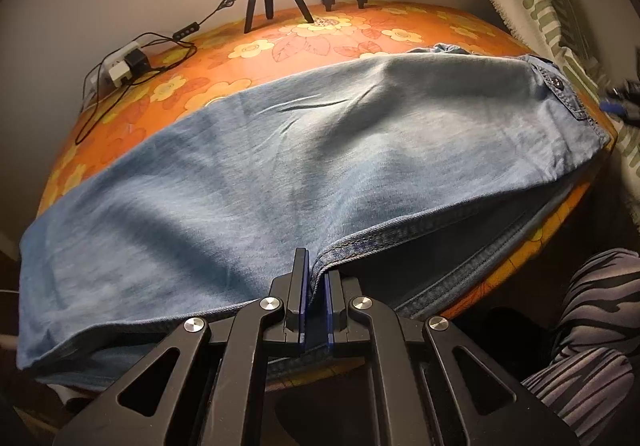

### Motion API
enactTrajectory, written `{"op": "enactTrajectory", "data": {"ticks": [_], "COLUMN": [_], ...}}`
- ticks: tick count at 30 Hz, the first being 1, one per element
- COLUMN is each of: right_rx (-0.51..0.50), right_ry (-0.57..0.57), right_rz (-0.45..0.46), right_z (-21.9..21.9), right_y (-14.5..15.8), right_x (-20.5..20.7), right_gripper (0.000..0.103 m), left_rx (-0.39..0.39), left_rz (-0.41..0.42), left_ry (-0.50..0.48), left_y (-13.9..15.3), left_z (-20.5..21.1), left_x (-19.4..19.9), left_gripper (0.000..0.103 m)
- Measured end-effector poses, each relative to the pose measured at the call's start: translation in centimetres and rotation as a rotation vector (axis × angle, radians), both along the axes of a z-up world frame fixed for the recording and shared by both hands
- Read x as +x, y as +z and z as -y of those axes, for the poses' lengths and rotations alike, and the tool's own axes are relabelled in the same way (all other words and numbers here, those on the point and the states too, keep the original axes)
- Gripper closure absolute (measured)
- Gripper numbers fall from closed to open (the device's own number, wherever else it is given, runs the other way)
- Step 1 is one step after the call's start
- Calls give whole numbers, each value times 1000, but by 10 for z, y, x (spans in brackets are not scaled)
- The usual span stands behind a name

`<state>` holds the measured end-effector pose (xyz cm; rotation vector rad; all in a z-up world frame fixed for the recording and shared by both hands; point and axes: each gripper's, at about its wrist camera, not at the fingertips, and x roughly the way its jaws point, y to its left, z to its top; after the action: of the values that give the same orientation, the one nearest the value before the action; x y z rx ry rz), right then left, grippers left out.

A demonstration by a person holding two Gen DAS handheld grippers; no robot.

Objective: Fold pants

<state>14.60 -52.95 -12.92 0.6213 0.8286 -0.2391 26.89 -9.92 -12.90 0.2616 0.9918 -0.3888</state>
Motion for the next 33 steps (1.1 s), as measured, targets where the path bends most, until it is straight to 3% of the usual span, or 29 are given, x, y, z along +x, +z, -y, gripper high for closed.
{"op": "enactTrajectory", "data": {"ticks": [3, 7, 14, 20, 23, 28, 29, 32, 33], "right_rx": [-79, -158, -101, -75, -62, -48, -41, -1, 16], "right_ry": [37, 71, 115, 172, 167, 173, 176, 195, 206], "right_rz": [-26, -50, -60, -76, -59, -42, -37, -18, -19], "right_z": [11, 28, 47, 42, 42, 40, 40, 39, 38], "right_y": [1, -5, -26, -41, -46, -47, -47, -48, -49], "right_x": [30, 73, 111, 122, 124, 126, 125, 123, 123], "right_gripper": [40, 35, 32, 29, 28, 27, 28, 45, 65], "left_rx": [4, 11, 16, -29, -16, -77, -89, -82, -64], "left_rz": [0, -24, -26, -62, -70, -48, -40, -21, -15], "left_ry": [1, -8, -28, -30, -36, 31, 47, 90, 108], "left_y": [2, 5, 18, 23, 23, 34, 36, 34, 29], "left_z": [-1, -2, -8, -19, -22, -41, -44, -51, -53], "left_x": [-2, -6, -18, -27, -35, -31, -29, -14, -7], "left_gripper": [98, 97, 94, 89, 89, 89, 89, 89, 89]}}
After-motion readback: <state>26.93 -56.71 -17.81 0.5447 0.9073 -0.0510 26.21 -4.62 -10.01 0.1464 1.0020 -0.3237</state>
